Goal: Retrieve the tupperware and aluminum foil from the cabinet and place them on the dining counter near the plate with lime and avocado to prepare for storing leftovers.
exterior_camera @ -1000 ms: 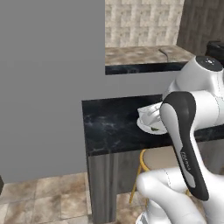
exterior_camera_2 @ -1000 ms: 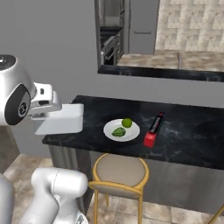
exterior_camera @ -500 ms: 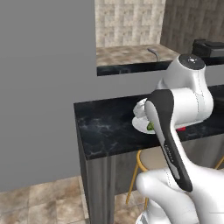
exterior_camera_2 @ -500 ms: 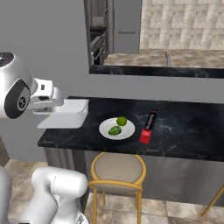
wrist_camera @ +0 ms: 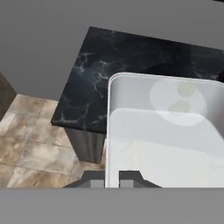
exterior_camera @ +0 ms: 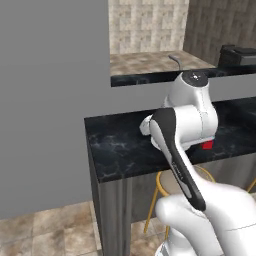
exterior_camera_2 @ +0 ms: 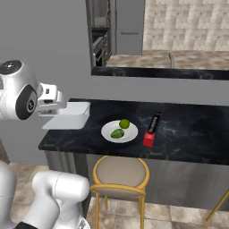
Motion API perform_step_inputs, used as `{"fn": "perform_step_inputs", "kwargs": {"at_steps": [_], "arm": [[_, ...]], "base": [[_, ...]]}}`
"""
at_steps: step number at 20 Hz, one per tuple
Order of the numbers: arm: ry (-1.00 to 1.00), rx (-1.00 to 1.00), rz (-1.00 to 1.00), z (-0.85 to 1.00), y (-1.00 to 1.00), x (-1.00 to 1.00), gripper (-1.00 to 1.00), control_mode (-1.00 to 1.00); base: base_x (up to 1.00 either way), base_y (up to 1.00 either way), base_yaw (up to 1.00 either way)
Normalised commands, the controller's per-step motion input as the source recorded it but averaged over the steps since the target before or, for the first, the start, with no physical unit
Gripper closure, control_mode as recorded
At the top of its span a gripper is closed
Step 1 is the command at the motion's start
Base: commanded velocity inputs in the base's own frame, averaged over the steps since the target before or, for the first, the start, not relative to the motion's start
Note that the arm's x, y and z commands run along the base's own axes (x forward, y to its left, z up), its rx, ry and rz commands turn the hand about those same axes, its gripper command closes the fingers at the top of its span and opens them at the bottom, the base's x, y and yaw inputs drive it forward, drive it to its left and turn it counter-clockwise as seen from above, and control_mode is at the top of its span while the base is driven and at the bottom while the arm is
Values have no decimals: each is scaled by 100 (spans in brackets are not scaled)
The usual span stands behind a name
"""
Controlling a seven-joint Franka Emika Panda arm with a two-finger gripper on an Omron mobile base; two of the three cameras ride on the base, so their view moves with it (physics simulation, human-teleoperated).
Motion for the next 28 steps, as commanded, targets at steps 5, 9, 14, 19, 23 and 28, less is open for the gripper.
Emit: {"fn": "perform_step_inputs", "kwargs": {"at_steps": [5,9,14,19,23,28], "arm": [[0,-2,2,-53,50,53,100,-100],[0,-3,0,-52,51,58,100,-100],[0,0,0,-45,26,59,100,-100],[0,0,0,-46,4,66,100,-100],[0,0,0,-44,8,62,100,-100],[0,0,-1,-41,3,47,100,-100]], "base": [[0,0,0],[0,0,0],[0,0,0],[0,0,0],[0,0,0],[0,0,0]]}}
